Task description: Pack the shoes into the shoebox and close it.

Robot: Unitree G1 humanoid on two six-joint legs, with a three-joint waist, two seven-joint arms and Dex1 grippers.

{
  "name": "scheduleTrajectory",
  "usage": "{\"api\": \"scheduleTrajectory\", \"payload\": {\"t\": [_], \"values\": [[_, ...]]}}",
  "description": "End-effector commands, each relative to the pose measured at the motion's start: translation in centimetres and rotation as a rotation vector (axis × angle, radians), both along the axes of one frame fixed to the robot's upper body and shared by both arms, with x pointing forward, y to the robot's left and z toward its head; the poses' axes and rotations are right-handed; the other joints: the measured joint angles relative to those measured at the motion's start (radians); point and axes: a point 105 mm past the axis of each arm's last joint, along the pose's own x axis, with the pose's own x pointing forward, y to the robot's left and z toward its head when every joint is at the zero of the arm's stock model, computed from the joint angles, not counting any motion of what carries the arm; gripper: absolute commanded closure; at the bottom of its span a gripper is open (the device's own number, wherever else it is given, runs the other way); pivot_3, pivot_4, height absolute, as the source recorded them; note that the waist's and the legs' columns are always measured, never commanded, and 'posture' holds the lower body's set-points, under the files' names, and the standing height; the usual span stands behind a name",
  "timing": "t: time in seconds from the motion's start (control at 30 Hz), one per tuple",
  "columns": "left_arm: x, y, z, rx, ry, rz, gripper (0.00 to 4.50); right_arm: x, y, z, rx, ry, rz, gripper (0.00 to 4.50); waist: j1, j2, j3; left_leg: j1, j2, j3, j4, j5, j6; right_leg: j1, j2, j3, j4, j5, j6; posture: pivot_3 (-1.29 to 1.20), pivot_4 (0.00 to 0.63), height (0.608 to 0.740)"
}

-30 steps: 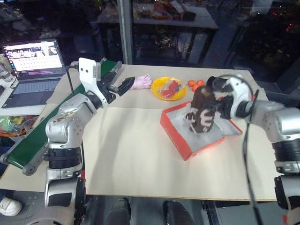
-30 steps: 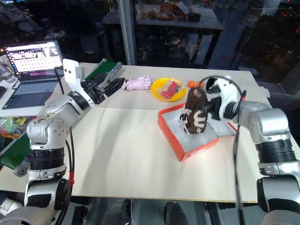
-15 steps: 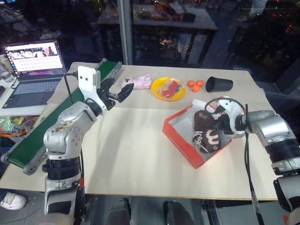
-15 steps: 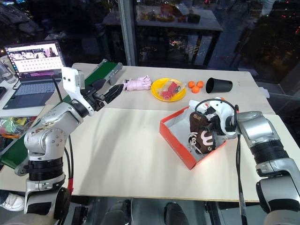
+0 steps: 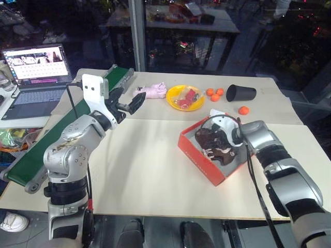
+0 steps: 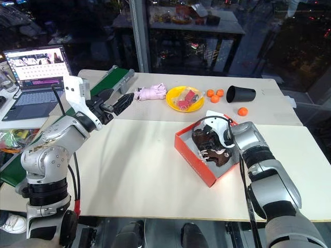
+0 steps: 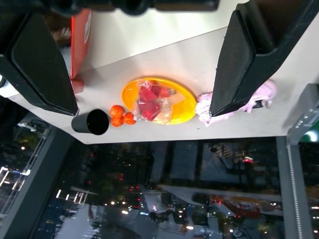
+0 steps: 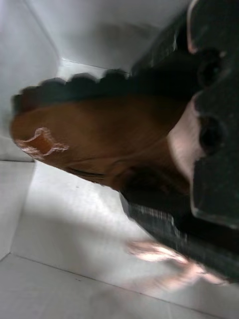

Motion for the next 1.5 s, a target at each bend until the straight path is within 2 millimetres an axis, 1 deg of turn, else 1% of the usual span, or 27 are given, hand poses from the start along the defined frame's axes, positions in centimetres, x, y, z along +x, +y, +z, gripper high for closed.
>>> {"api": "scheduleTrajectory", "payload": {"t": [0.03, 0.13, 0.2, 0.27, 0.37, 0.43, 0.5, 0.63, 0.73, 0.77, 0.87, 0.93, 1.07, 1.2, 1.37, 1.5], "values": [[-0.8, -0.3, 1.1, 0.008, -0.045, -0.016, 0.00, 0.6, 0.9, 2.5, 0.009, -0.096, 0.043, 0.12, 0.001, 0.000, 0.000, 0.000, 0.000, 0.000, 0.000, 0.000, 0.000, 0.000, 0.000, 0.000, 0.000, 0.000, 0.000, 0.00, 0.150, 0.736], [-0.8, -0.1, 0.8, 0.014, -0.039, -0.010, 0.00, 0.6, 1.2, 3.4, 0.025, -0.120, 0.049, 0.12, 0.001, 0.000, 0.000, 0.000, 0.000, 0.000, 0.000, 0.000, 0.000, 0.000, 0.000, 0.000, 0.001, 0.000, 0.000, 0.00, 0.150, 0.736], [-0.7, 0.6, 0.3, 0.029, -0.025, 0.012, 0.00, 0.0, 2.1, 5.3, 0.103, -0.124, 0.066, 0.12, 0.001, 0.000, 0.000, 0.000, 0.000, 0.000, 0.000, 0.000, 0.000, -0.001, 0.000, 0.000, 0.001, 0.000, 0.000, 0.00, 0.150, 0.736], [-0.6, 1.8, -0.7, 0.091, -0.004, 0.053, 0.00, -1.2, 3.3, 8.4, 0.255, -0.130, 0.076, 0.12, -0.002, 0.000, 0.000, 0.000, 0.000, 0.000, -0.001, 0.000, 0.000, -0.001, 0.000, 0.000, 0.001, 0.000, 0.000, 0.00, 0.150, 0.736], [-0.5, 3.5, -1.6, 0.116, 0.021, 0.100, 0.00, -2.9, 4.4, 11.5, 0.421, -0.154, 0.101, 0.12, 0.002, 0.000, 0.000, 0.000, 0.000, 0.000, -0.002, 0.000, 0.000, -0.003, 0.000, 0.000, 0.005, -0.001, -0.001, 0.00, 0.150, 0.736], [-0.4, 4.8, -2.2, 0.121, 0.043, 0.135, 0.00, -3.9, 4.9, 13.2, 0.503, -0.197, 0.125, 0.12, 0.004, 0.000, 0.000, 0.000, 0.000, 0.000, -0.002, 0.000, 0.000, -0.005, 0.000, 0.000, 0.009, -0.002, -0.003, 0.00, 0.150, 0.736], [-0.4, 5.9, -2.7, 0.134, 0.058, 0.166, 0.00, -5.0, 5.4, 13.9, 0.546, -0.228, 0.153, 0.12, 0.007, 0.000, 0.000, 0.001, 0.000, 0.000, -0.002, 0.000, 0.000, -0.005, 0.000, -0.001, 0.010, -0.002, -0.003, 0.00, 0.150, 0.736], [-0.2, 7.0, -3.3, 0.142, 0.070, 0.195, 0.00, -5.9, 6.7, 13.8, 0.605, -0.241, 0.158, 0.12, 0.005, 0.000, 0.000, 0.001, 0.000, 0.000, 0.000, -0.001, -0.002, -0.004, 0.000, 0.000, 0.009, -0.002, -0.003, 0.00, 0.150, 0.736], [-0.3, 7.6, -4.0, 0.115, 0.094, 0.199, 0.00, -7.4, 8.8, 13.1, 0.657, -0.203, 0.210, 0.12, 0.005, 0.000, 0.000, 0.001, 0.001, 0.000, 0.000, -0.001, -0.002, -0.004, 0.000, 0.000, 0.009, -0.002, -0.003, 0.00, 0.150, 0.736], [-0.3, 7.8, -4.1, 0.114, 0.099, 0.202, 0.00, -7.7, 9.1, 12.9, 0.662, -0.200, 0.216, 0.12, 0.005, 0.000, 0.000, 0.001, 0.001, 0.000, 0.000, 0.000, -0.001, -0.004, 0.000, -0.001, 0.010, -0.003, -0.004, 0.00, 0.150, 0.736], [-0.4, 8.5, -5.4, 0.150, 0.130, 0.229, 0.00, -8.2, 11.4, 13.1, 0.715, -0.204, 0.230, 0.12, 0.001, 0.000, 0.000, 0.000, 0.001, 0.000, 0.000, 0.000, 0.000, -0.005, 0.000, 0.000, 0.010, -0.003, -0.004, 0.00, 0.150, 0.736], [-0.4, 8.8, -5.8, 0.160, 0.138, 0.238, 0.00, -8.4, 12.2, 13.2, 0.745, -0.196, 0.235, 0.12, -0.002, 0.000, 0.000, 0.001, 0.001, 0.000, 0.000, 0.000, 0.000, -0.005, 0.000, 0.000, 0.011, -0.003, -0.004, 0.00, 0.150, 0.736], [-0.6, 10.7, -6.9, 0.133, 0.147, 0.308, 0.00, -9.3, 14.9, 12.3, 0.789, -0.151, 0.272, 0.12, 0.000, 0.000, 0.000, 0.001, 0.001, 0.000, 0.000, 0.000, 0.000, -0.004, 0.000, -0.001, 0.011, -0.003, -0.004, 0.00, 0.150, 0.736], [-0.7, 12.6, -7.7, 0.133, 0.142, 0.370, 0.00, -9.1, 15.9, 11.7, 0.813, -0.119, 0.258, 0.12, 0.001, 0.000, 0.000, 0.000, 0.001, 0.000, 0.000, 0.000, 0.000, -0.005, 0.000, -0.001, 0.011, -0.003, -0.004, 0.00, 0.150, 0.736], [-1.5, 16.7, -9.3, 0.159, 0.151, 0.493, 0.00, -9.3, 16.6, 10.4, 0.818, -0.073, 0.260, 0.12, 0.002, 0.000, 0.000, 0.001, 0.001, 0.000, 0.000, -0.001, -0.002, -0.005, 0.000, -0.001, 0.011, -0.003, -0.004, 0.00, 0.150, 0.736], [-1.9, 18.5, -9.8, 0.178, 0.149, 0.513, 0.00, -9.6, 16.9, 9.9, 0.803, -0.063, 0.289, 0.12, 0.001, 0.000, 0.000, 0.000, 0.001, 0.000, -0.001, -0.001, -0.002, -0.005, 0.000, -0.001, 0.011, -0.003, -0.004, 0.00, 0.150, 0.736]]}}
